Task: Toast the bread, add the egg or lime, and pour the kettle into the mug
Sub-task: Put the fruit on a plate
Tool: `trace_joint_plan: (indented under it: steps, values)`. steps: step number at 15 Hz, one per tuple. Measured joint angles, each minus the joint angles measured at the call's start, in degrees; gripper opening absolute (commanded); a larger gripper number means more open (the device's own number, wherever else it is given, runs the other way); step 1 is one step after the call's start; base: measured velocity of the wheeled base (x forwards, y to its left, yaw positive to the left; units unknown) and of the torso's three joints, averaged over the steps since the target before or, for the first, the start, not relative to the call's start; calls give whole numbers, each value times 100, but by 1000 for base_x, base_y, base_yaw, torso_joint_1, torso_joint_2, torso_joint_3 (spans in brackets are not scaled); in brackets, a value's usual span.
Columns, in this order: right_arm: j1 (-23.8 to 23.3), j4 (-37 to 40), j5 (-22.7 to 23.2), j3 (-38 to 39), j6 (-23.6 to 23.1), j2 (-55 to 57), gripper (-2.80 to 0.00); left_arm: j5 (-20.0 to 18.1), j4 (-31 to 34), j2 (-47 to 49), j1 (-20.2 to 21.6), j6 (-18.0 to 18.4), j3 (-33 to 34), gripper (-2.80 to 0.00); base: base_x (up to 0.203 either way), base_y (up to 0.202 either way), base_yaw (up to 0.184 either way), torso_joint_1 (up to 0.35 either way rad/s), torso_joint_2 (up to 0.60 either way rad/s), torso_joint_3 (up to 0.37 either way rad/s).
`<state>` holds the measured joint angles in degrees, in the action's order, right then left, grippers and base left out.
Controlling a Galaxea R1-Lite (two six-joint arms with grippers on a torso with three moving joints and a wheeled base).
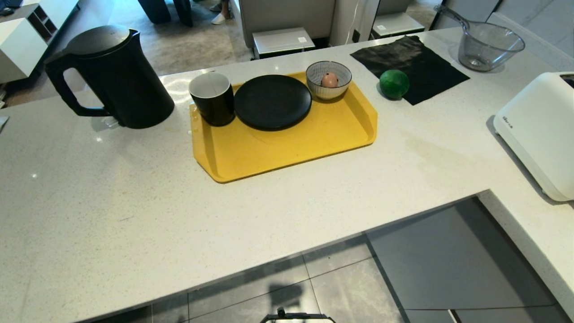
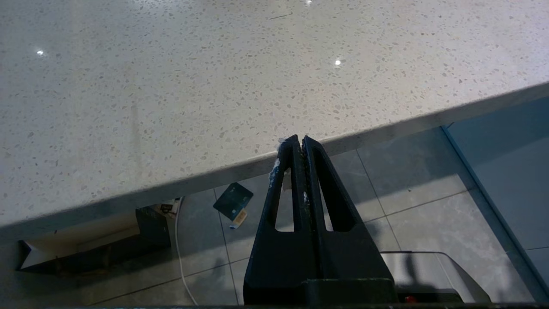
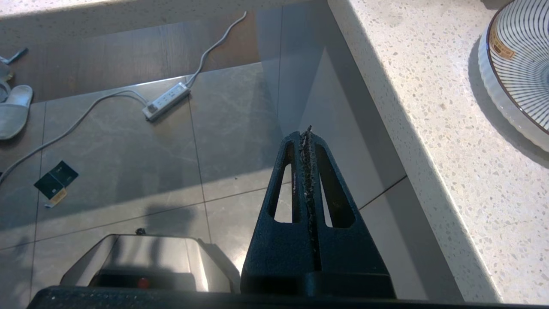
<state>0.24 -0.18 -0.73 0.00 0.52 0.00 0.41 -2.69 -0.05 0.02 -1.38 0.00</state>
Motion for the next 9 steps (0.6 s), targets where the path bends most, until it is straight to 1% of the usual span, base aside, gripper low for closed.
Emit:
trace_joint_plan:
  steps: [9]
  values:
    - [0,2,3,0,-9,0,-280,0,0,0,0,1,0,-280,0,0,0,0,0,0]
